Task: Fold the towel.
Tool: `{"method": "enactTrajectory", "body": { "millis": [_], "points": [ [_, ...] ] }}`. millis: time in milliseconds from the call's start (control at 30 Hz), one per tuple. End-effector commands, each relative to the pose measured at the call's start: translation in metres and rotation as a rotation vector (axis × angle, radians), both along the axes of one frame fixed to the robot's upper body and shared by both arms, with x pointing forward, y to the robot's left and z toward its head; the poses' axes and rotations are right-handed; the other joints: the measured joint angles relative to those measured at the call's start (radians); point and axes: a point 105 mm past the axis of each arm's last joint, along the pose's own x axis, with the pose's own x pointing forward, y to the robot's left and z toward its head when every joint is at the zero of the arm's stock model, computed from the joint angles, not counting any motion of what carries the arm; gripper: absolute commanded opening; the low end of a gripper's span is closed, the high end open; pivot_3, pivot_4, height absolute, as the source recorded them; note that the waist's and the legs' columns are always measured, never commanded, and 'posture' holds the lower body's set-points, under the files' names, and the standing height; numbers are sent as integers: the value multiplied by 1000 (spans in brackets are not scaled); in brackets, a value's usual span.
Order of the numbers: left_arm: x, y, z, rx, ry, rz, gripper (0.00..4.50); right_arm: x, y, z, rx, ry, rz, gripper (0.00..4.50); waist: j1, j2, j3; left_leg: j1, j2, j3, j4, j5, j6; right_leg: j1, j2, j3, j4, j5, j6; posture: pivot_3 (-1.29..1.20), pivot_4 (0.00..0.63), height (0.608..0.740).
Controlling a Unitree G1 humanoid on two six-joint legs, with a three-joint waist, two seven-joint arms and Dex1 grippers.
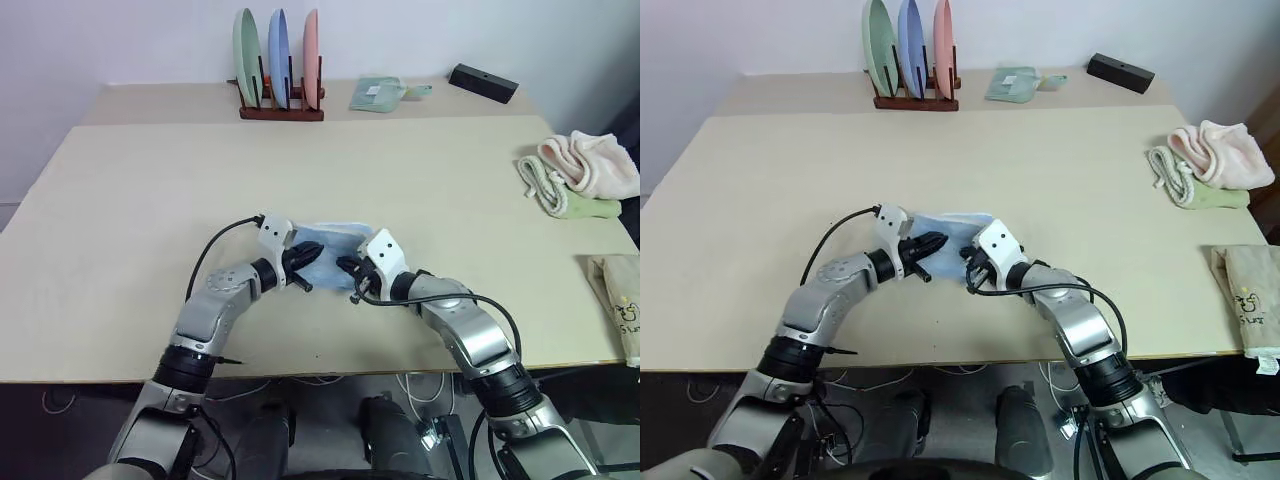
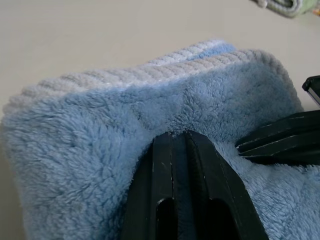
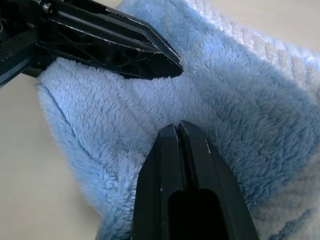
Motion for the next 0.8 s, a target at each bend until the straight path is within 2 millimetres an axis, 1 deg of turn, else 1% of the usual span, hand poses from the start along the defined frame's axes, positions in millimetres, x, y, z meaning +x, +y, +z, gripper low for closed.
{"method": "enactTrajectory", "body": {
  "millis": [33,100,133,200,233,267,333,400,433,467,600,700,800],
  "points": [
    [1,13,2,-43,-11,53,416,2,-17,0,-8,-10,-55,47,1,0,0,0,0,0,0,0,0,0,0,0,0,0,0,0,150,740],
    [0,18,14,-73,-51,59,416,1,-20,21,64,-41,-46,47,0,0,0,0,0,0,0,0,0,0,0,0,0,0,0,0,150,740],
    [-1,21,22,-88,-79,62,416,-1,-21,34,117,-40,-36,264,0,0,0,0,0,0,0,0,0,0,0,0,0,0,0,0,150,740],
    [-5,32,35,-81,-130,67,416,-4,-27,54,190,-37,-32,857,-3,0,1,-1,0,0,0,0,0,-2,0,0,0,0,0,0,150,740],
    [-8,38,38,-63,-150,64,416,-5,-31,61,212,-32,-38,1343,-4,0,1,-2,0,0,0,0,0,-2,0,0,0,0,0,0,150,740],
    [-12,45,40,-28,-172,57,416,-6,-36,68,244,-19,-49,1723,-5,0,1,-2,0,0,-1,0,0,-3,0,0,1,0,0,0,150,740],
    [-20,61,42,15,-190,45,416,-9,-45,78,320,38,-75,2886,-6,0,1,-1,1,0,-2,0,0,-4,0,0,2,0,0,0,150,740],
    [-29,75,48,40,-203,28,416,-10,-52,76,375,128,-122,3699,-6,0,1,-1,1,0,-2,0,0,-4,1,0,2,0,0,0,150,740],
    [-32,79,51,54,-214,18,416,-10,-55,72,394,178,-154,4288,-4,1,1,-2,1,0,-2,0,0,-4,1,0,2,0,0,0,150,740],
    [-35,82,53,72,-227,8,416,-9,-57,67,414,229,-183,4458,-2,0,1,-2,1,0,-2,0,0,-4,0,0,1,0,0,0,150,740],
    [-51,84,60,122,-238,-95,416,-4,-51,45,493,409,-250,4458,1,1,1,-2,1,0,-2,0,0,-4,0,0,1,-2,-4,0,150,740],
    [-58,80,60,118,-220,-146,416,-1,-45,34,476,446,-256,4458,-1,1,1,-2,1,0,-2,0,0,-4,0,0,1,-2,-4,0,150,740],
    [-65,72,59,111,-211,-186,416,1,-31,22,486,507,-241,4458,-6,1,1,-2,1,0,-2,0,0,-4,0,0,1,0,-1,0,150,740]
  ]
}}
